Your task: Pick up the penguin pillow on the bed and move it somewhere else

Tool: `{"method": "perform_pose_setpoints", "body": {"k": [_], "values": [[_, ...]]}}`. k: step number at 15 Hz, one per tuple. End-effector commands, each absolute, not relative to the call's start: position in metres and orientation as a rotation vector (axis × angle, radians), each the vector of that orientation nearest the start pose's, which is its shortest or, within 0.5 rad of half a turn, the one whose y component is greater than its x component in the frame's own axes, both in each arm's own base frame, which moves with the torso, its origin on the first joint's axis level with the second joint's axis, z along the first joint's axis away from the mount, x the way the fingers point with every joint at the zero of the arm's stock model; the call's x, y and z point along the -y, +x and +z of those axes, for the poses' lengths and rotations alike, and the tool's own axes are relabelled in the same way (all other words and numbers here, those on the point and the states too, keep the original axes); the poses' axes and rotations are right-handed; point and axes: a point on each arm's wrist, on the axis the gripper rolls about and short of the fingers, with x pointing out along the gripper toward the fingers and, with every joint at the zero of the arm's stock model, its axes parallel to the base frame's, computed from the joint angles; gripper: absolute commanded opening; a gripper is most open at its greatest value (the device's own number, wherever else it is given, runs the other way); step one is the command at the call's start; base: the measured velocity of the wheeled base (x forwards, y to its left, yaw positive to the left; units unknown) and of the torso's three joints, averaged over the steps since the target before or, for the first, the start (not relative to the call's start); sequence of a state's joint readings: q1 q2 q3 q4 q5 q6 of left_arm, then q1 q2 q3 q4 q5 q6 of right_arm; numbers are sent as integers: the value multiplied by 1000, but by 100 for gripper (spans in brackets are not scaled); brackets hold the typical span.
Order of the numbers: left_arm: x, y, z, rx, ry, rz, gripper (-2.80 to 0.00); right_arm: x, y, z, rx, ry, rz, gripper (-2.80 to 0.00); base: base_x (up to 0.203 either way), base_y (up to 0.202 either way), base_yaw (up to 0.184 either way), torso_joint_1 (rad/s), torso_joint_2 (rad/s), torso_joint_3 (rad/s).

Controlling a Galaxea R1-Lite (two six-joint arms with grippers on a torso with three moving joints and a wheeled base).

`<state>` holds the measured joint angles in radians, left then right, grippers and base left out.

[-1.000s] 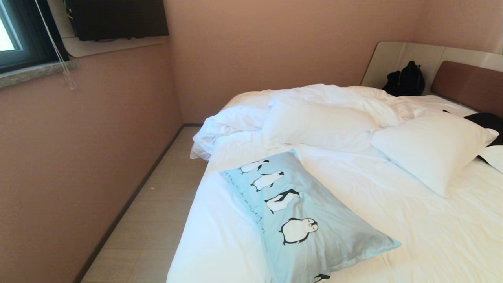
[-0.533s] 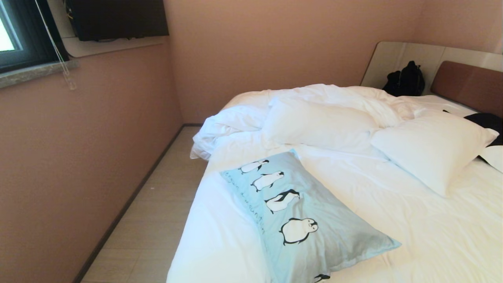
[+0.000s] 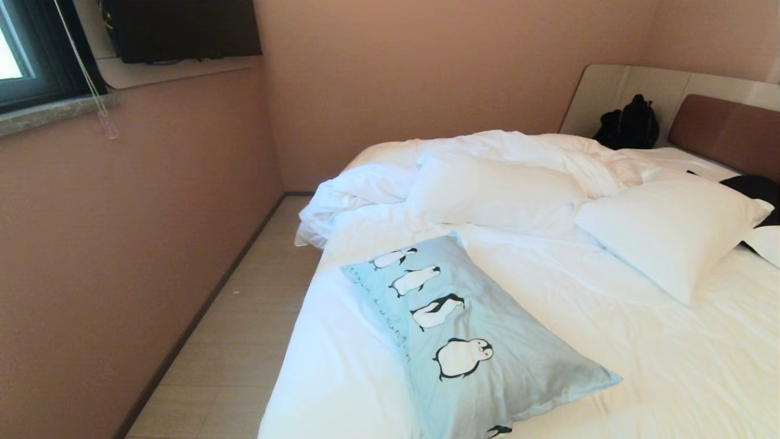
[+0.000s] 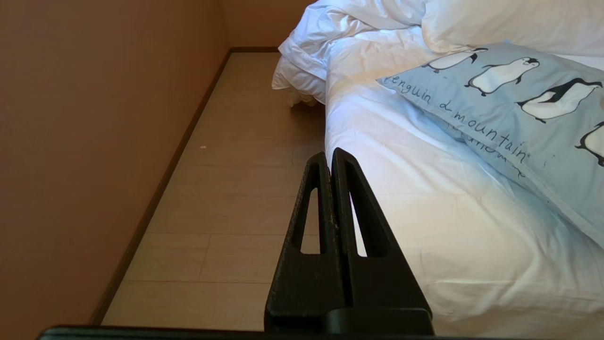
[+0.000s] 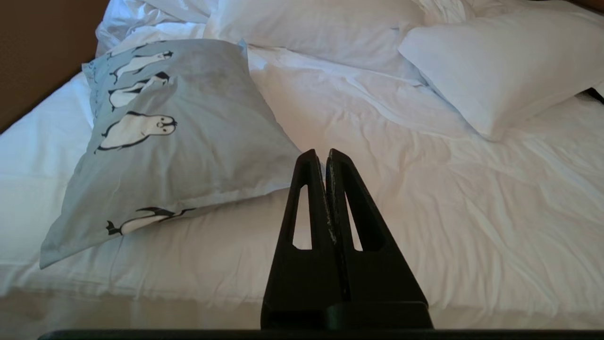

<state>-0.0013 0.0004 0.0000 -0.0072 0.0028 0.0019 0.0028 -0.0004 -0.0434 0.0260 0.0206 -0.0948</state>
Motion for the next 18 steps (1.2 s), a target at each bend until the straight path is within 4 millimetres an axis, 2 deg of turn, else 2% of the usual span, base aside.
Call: {"method": "perform_pose_setpoints", "body": {"k": [1, 18], "values": [[0, -23, 76, 8, 3, 2, -280, 0, -25, 80, 0, -100, 25, -280, 0, 0, 0, 0, 0, 0], [0, -23, 76, 8, 3, 2, -280, 0, -24, 76, -12, -49, 14, -280, 0, 0, 0, 0, 0, 0]]}}
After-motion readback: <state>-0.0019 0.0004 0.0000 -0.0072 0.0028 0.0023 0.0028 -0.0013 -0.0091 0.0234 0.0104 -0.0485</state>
